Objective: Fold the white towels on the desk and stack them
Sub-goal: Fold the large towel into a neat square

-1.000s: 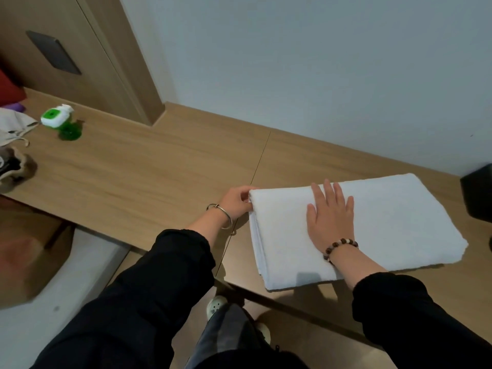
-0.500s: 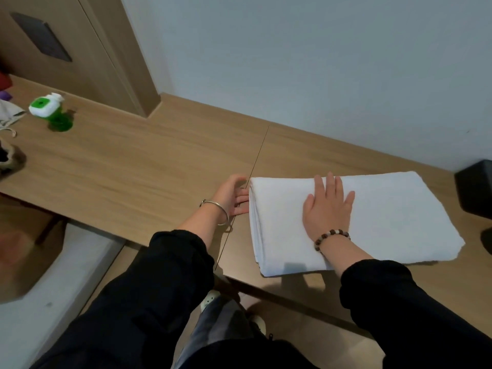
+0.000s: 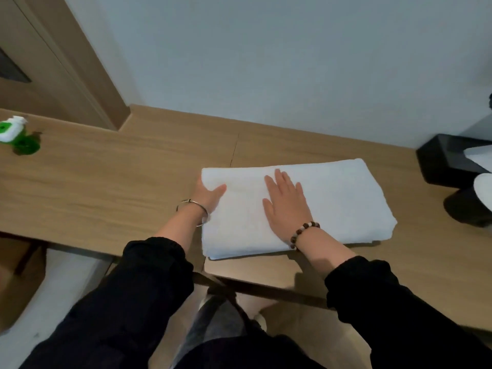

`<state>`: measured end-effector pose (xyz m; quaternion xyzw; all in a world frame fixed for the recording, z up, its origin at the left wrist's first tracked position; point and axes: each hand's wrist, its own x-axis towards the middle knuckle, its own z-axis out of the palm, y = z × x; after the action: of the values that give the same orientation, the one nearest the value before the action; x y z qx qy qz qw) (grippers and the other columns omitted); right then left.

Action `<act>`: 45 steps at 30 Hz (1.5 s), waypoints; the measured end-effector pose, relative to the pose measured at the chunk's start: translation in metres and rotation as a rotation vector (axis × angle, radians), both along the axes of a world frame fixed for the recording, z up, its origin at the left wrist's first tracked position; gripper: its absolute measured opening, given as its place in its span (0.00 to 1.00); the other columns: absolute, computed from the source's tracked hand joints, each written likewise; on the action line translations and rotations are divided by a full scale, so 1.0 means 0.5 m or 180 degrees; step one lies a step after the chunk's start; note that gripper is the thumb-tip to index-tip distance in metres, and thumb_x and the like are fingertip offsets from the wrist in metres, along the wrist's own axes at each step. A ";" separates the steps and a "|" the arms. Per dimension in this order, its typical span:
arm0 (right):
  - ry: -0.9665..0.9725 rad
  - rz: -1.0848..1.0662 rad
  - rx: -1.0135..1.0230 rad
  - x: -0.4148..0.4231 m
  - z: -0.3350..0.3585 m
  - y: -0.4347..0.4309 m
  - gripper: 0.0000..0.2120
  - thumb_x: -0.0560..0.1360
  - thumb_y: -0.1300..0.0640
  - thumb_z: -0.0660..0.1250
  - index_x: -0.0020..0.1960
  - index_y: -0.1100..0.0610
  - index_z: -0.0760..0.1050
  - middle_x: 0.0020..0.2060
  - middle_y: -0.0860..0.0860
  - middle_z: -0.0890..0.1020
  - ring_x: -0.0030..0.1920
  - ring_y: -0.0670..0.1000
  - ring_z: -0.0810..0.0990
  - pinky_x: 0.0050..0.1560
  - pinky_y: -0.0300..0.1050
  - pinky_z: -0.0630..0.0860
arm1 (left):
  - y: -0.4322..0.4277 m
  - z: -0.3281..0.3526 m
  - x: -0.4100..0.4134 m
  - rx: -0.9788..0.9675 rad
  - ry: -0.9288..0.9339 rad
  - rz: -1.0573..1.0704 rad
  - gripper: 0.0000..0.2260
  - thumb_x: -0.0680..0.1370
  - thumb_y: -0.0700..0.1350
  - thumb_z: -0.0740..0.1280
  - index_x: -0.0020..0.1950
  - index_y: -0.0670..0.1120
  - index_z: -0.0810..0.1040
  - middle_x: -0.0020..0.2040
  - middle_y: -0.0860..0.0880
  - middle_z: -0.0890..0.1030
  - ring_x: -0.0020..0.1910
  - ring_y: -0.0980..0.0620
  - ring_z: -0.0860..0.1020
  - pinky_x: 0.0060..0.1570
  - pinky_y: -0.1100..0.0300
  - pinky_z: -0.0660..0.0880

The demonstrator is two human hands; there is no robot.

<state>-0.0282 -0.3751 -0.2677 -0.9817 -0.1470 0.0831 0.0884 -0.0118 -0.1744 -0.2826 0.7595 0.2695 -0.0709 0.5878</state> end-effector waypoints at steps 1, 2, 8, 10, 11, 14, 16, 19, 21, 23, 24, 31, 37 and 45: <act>-0.0015 0.0053 -0.0083 -0.009 -0.001 -0.001 0.26 0.82 0.49 0.45 0.78 0.53 0.45 0.77 0.52 0.43 0.77 0.52 0.40 0.74 0.53 0.39 | 0.018 0.015 0.006 0.0620 0.0160 -0.0135 0.31 0.77 0.45 0.68 0.76 0.44 0.56 0.68 0.41 0.71 0.61 0.45 0.72 0.57 0.56 0.71; -0.0017 0.0016 -0.0179 -0.014 -0.003 0.000 0.26 0.82 0.48 0.45 0.78 0.52 0.44 0.77 0.52 0.42 0.77 0.52 0.40 0.74 0.54 0.39 | 0.026 0.030 0.010 0.1702 0.0393 -0.0424 0.35 0.77 0.49 0.66 0.77 0.47 0.49 0.70 0.39 0.67 0.66 0.42 0.68 0.63 0.51 0.67; -0.0109 -0.0174 -0.0237 -0.019 -0.028 0.002 0.26 0.82 0.48 0.46 0.78 0.51 0.45 0.77 0.51 0.43 0.77 0.51 0.40 0.73 0.54 0.38 | -0.103 0.014 -0.051 0.3702 -0.0112 -0.2589 0.26 0.81 0.58 0.44 0.75 0.58 0.35 0.77 0.51 0.35 0.75 0.45 0.35 0.70 0.36 0.44; -0.0168 -0.0103 -0.0369 -0.024 -0.043 -0.035 0.26 0.81 0.47 0.44 0.78 0.49 0.43 0.77 0.49 0.42 0.76 0.50 0.40 0.71 0.53 0.35 | -0.100 -0.016 -0.064 0.3743 0.0014 -0.2539 0.25 0.80 0.60 0.40 0.74 0.59 0.31 0.75 0.53 0.30 0.74 0.48 0.31 0.70 0.37 0.41; -0.0191 -0.0172 -0.0410 -0.028 -0.050 -0.061 0.27 0.81 0.46 0.43 0.77 0.48 0.42 0.77 0.48 0.42 0.76 0.49 0.39 0.70 0.53 0.34 | -0.093 -0.023 -0.063 0.3776 -0.0021 -0.2478 0.25 0.80 0.60 0.39 0.73 0.60 0.30 0.74 0.54 0.29 0.74 0.48 0.30 0.70 0.37 0.40; -0.0336 -0.0738 -0.0511 -0.043 -0.060 -0.140 0.28 0.79 0.45 0.39 0.77 0.48 0.41 0.77 0.48 0.43 0.77 0.50 0.41 0.72 0.55 0.37 | -0.084 -0.030 -0.060 0.3794 -0.0156 -0.2432 0.26 0.78 0.62 0.37 0.73 0.60 0.30 0.74 0.55 0.29 0.74 0.48 0.30 0.70 0.37 0.40; -0.0445 -0.1191 -0.0557 -0.055 -0.062 -0.173 0.28 0.79 0.46 0.39 0.78 0.50 0.41 0.77 0.50 0.44 0.77 0.52 0.43 0.73 0.57 0.41 | -0.084 -0.029 -0.061 0.3806 -0.0167 -0.2410 0.27 0.77 0.63 0.36 0.73 0.61 0.29 0.75 0.55 0.29 0.74 0.49 0.30 0.70 0.37 0.40; -0.0421 -0.2175 -0.0182 -0.070 -0.059 -0.202 0.28 0.80 0.47 0.44 0.78 0.50 0.44 0.77 0.53 0.49 0.76 0.56 0.50 0.72 0.60 0.48 | -0.082 -0.025 -0.063 0.3784 -0.0149 -0.2411 0.27 0.77 0.63 0.37 0.73 0.60 0.30 0.75 0.55 0.30 0.74 0.49 0.30 0.70 0.37 0.40; -0.0208 -0.2832 0.0560 -0.071 -0.053 -0.222 0.26 0.81 0.48 0.48 0.77 0.53 0.50 0.75 0.57 0.59 0.72 0.60 0.61 0.69 0.60 0.59 | -0.084 -0.022 -0.065 0.3773 -0.0173 -0.2398 0.26 0.78 0.62 0.37 0.73 0.60 0.30 0.75 0.54 0.30 0.74 0.49 0.31 0.70 0.38 0.40; -0.0136 -0.3018 0.0942 -0.069 -0.048 -0.231 0.24 0.81 0.49 0.48 0.75 0.57 0.55 0.70 0.60 0.66 0.68 0.61 0.65 0.66 0.59 0.64 | -0.084 -0.018 -0.066 0.3781 -0.0192 -0.2392 0.26 0.79 0.61 0.38 0.74 0.59 0.31 0.75 0.54 0.30 0.74 0.48 0.31 0.70 0.38 0.40; -0.0180 -0.2991 0.0710 -0.066 -0.043 -0.230 0.25 0.81 0.49 0.47 0.75 0.57 0.55 0.71 0.60 0.65 0.70 0.61 0.64 0.68 0.60 0.62 | -0.085 -0.016 -0.068 0.3784 -0.0178 -0.2399 0.26 0.79 0.61 0.39 0.74 0.59 0.31 0.75 0.53 0.30 0.74 0.48 0.31 0.70 0.38 0.41; -0.0254 -0.1264 -0.0298 0.009 0.001 -0.163 0.35 0.74 0.66 0.54 0.77 0.53 0.45 0.77 0.54 0.45 0.76 0.56 0.41 0.73 0.56 0.39 | -0.069 0.039 -0.025 0.3554 -0.0286 -0.2584 0.27 0.80 0.43 0.53 0.77 0.54 0.47 0.78 0.50 0.47 0.76 0.46 0.43 0.69 0.35 0.48; 0.1089 0.0208 -0.0288 0.184 0.053 -0.117 0.41 0.70 0.66 0.63 0.77 0.50 0.49 0.77 0.51 0.51 0.76 0.54 0.49 0.75 0.54 0.48 | -0.025 0.088 0.123 0.2799 0.0261 -0.3220 0.32 0.72 0.52 0.71 0.73 0.52 0.62 0.69 0.49 0.70 0.67 0.47 0.69 0.65 0.49 0.66; 0.2823 0.0581 -0.1107 0.352 0.076 -0.106 0.36 0.65 0.51 0.78 0.68 0.55 0.66 0.64 0.49 0.74 0.58 0.52 0.74 0.60 0.46 0.70 | 0.016 0.077 0.252 0.2031 0.1618 -0.4281 0.31 0.64 0.56 0.77 0.63 0.52 0.72 0.58 0.50 0.79 0.57 0.47 0.77 0.62 0.49 0.71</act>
<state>0.1480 -0.4282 -0.2299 -0.8349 -0.1646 0.5244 -0.0304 0.1144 -0.1664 -0.2440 0.8521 -0.1145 -0.5022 0.0925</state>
